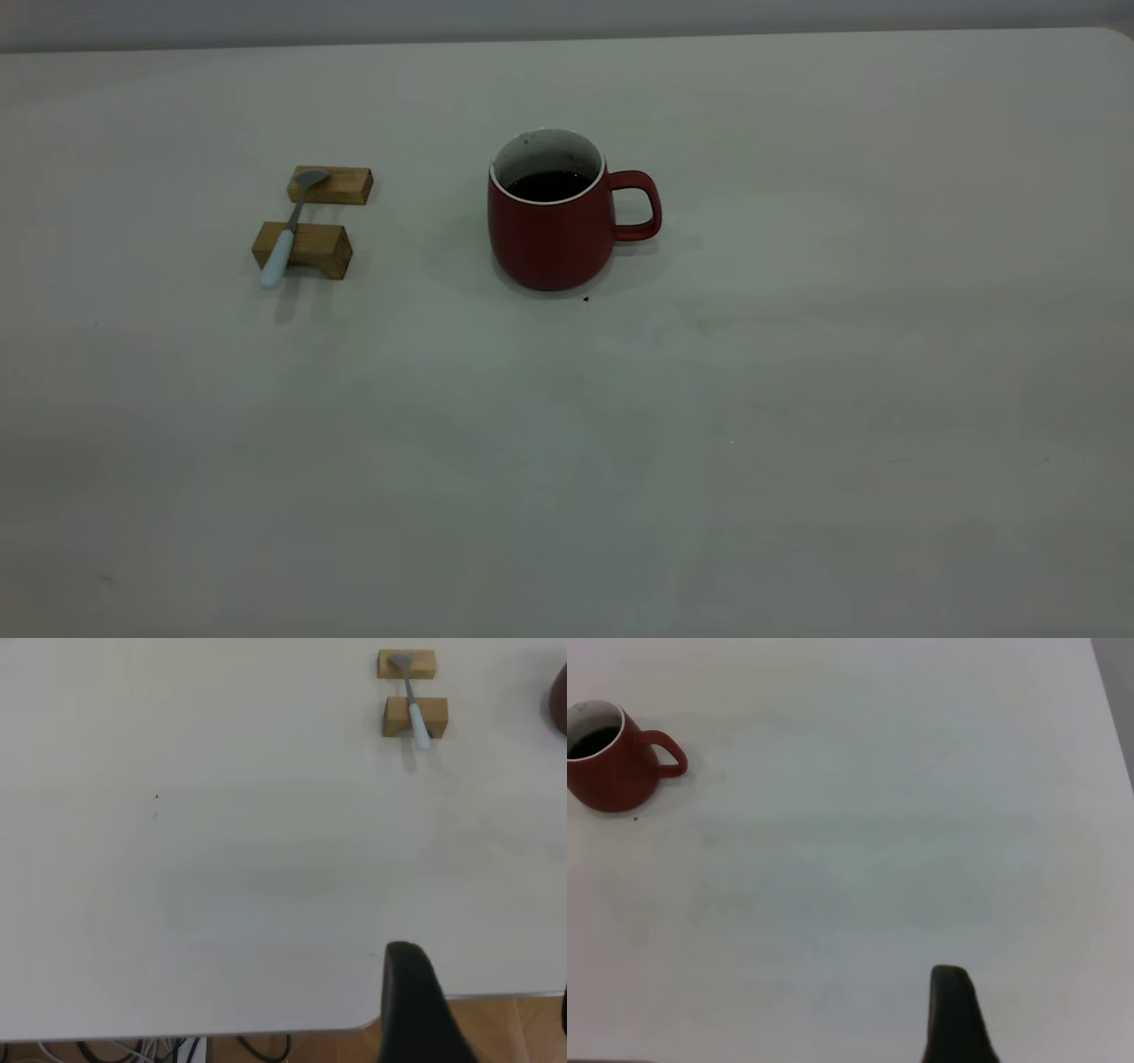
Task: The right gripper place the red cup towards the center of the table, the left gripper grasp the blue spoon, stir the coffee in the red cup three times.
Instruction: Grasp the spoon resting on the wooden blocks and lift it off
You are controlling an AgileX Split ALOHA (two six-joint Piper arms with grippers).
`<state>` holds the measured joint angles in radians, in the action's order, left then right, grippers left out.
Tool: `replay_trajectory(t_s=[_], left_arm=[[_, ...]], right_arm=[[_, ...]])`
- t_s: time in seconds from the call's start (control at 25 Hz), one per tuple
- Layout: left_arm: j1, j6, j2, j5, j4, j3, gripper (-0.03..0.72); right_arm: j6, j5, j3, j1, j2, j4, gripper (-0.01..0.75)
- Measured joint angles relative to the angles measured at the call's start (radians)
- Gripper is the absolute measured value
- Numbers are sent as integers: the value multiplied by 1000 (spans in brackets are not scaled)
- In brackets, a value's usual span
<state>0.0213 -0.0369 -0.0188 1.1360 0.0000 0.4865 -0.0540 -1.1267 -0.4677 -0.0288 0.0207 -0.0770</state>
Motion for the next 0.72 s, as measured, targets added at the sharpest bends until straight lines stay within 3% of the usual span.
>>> replay_trajectory(t_s=[0.72], left_arm=[[0, 44, 0, -3, 9, 0, 458]], right_arm=[[-1, -1, 0, 0, 0, 0, 535]])
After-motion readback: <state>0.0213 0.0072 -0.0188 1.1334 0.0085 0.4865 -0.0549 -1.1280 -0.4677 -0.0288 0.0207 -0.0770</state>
